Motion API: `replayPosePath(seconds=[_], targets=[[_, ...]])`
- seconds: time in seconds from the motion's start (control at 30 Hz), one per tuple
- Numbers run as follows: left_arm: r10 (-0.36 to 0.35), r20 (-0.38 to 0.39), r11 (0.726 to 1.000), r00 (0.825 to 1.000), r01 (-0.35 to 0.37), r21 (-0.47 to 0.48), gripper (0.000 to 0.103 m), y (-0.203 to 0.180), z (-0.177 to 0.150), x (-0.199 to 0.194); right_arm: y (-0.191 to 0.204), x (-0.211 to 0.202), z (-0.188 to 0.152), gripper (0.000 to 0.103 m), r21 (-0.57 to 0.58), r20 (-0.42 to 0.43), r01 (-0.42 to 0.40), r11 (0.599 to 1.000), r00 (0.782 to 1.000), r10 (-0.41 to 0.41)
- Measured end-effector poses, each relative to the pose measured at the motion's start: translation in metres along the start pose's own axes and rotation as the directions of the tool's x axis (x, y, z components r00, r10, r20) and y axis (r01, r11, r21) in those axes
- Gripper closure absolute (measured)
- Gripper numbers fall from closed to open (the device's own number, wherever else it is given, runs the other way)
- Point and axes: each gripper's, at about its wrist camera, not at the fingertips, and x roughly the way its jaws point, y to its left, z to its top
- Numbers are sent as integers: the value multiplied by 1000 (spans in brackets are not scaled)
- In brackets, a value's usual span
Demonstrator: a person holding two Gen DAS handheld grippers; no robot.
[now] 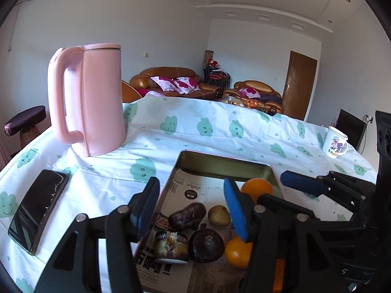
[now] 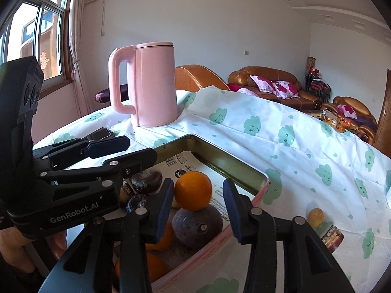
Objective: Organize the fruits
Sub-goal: 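Open the right tool to drop the orange while the left tool releases the dark fruit into the tin, then grasp a small labelled jar with the right tool while the left tool grasps a small brown fruit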
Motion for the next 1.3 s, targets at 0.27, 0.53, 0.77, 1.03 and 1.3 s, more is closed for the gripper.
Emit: replayPosePath(seconds=[0.27,0.53,0.77,1.03,1.3], targets=[[-42,49,998,998,40,46,13,-36,-1,-14,-87,-41,-26,42,60,-22,183,981,983,-182],[-98,48,986,994,90,143,10,-91,1,-13,-149,-34,-47,42,157,-155,221,963,968,-197],[-111,19,973,994,105,206,7,-124,0,0,-147,-3,-46,42,137,-261,188,973,954,-148],[-126,-16,964,992,126,234,7,-150,-1,16,-168,-29,-49,57,230,-190,251,940,959,-210],[-154,-134,947,979,185,264,14,-194,1,58,-213,-50,-59,57,328,-191,337,882,938,-288]])
